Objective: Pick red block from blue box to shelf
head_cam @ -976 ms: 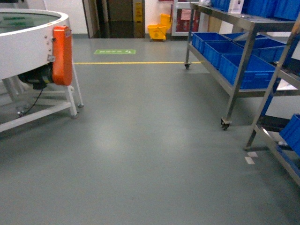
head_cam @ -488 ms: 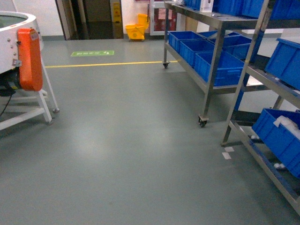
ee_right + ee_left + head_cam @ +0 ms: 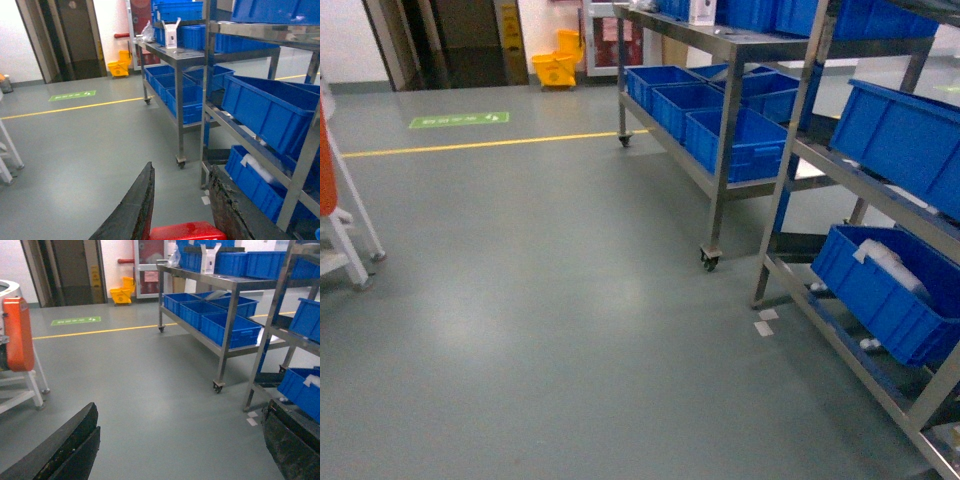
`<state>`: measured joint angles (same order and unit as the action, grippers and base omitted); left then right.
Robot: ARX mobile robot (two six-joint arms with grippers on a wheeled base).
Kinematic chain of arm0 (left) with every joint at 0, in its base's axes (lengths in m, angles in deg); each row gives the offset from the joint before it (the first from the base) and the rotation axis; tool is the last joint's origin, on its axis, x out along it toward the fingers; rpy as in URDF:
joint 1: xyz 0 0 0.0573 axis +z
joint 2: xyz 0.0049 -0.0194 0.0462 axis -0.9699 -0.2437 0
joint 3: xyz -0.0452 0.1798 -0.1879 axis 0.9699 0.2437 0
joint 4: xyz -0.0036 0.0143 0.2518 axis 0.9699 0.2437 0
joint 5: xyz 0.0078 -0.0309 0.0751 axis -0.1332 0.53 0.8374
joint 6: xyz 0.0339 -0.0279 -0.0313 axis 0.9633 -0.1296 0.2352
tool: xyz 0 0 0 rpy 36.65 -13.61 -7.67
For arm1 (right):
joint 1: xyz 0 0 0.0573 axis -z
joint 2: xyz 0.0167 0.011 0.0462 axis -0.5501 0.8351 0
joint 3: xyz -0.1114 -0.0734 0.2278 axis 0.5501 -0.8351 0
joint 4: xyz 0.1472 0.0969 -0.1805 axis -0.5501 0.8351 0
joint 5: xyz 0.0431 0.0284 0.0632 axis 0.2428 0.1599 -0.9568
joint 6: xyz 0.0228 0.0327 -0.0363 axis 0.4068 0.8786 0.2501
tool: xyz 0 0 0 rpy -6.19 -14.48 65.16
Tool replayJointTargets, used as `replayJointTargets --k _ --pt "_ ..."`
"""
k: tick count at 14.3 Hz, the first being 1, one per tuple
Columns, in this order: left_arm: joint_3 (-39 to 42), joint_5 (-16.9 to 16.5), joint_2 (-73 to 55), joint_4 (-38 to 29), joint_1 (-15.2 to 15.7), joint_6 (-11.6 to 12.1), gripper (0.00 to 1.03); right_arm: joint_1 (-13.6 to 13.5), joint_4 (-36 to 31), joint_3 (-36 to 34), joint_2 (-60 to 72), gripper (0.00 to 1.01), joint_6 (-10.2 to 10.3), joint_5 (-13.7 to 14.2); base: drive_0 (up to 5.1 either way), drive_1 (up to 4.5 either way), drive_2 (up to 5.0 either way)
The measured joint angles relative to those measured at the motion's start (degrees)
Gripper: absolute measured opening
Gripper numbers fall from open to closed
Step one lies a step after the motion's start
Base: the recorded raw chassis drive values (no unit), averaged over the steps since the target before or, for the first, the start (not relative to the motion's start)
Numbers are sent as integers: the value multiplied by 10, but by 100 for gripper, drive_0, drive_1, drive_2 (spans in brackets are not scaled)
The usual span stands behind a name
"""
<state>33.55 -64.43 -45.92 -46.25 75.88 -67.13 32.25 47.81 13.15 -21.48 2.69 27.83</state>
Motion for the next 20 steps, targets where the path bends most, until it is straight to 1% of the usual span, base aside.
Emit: replayJointTargets --k 6,20 --pt "0 -1 0 -1 0 0 98 0 1 0 0 27 0 0 -184 223 -592" --pt "0 0 0 0 0 0 98 0 0 0 3 27 0 0 -172 -172 -172"
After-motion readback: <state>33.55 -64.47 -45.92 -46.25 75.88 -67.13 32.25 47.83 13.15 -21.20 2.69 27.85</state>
